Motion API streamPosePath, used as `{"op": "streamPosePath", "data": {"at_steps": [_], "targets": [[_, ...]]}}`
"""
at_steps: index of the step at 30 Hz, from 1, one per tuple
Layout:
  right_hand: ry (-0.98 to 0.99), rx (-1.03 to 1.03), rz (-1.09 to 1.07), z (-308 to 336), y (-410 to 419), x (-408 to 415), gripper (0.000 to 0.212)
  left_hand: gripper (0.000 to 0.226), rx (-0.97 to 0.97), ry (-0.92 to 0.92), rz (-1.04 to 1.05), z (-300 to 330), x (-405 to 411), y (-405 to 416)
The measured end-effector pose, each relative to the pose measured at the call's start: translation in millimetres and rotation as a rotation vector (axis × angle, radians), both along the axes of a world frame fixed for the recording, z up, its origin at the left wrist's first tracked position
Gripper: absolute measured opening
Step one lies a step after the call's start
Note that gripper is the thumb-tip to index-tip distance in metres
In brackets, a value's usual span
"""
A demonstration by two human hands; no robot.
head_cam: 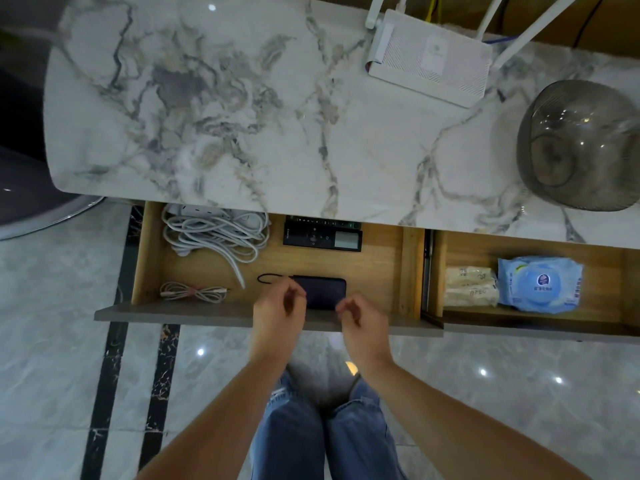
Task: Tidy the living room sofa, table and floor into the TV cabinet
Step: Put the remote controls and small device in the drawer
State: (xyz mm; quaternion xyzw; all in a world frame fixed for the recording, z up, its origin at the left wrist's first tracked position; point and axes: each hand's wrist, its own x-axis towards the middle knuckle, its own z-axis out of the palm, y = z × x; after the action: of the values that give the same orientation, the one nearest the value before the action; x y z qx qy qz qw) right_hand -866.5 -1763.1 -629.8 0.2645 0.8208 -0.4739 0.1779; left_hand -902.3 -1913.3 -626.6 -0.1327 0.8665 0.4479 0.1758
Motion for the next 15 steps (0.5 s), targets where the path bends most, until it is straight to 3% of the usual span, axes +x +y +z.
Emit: {"op": "streamPosePath", "data": {"at_steps": [4,6,8,11,15], "targets": [[-0.480,-0.092,-0.400,0.2,-18.1,26.6,0.030,0.019,0.057,-0.163,0.089,16.7,48.9,2.3],[-0.662,-0.320,-0.705,-5.2,-24.2,27.5,0.023,0.015,0.036,-0.335,0.229,4.5,62.8,-0.4],[-0.635,-0.543,-0.912,-5.5,-23.6,21.4,0.025,0.017,0.179,-0.537,0.483,-3.8,63.6,-1.9],[-0.567,-0.713,-1.062,7.4,-20.0,10.1,0.047,0.033,0.675,-0.655,0.937,-5.0,54.9,-3.8],[-0.496,-0.762,-1.099,16.5,-21.4,9.1,0.056,0.043,0.809,-0.635,1.079,4.8,41.9,-4.1]]}}
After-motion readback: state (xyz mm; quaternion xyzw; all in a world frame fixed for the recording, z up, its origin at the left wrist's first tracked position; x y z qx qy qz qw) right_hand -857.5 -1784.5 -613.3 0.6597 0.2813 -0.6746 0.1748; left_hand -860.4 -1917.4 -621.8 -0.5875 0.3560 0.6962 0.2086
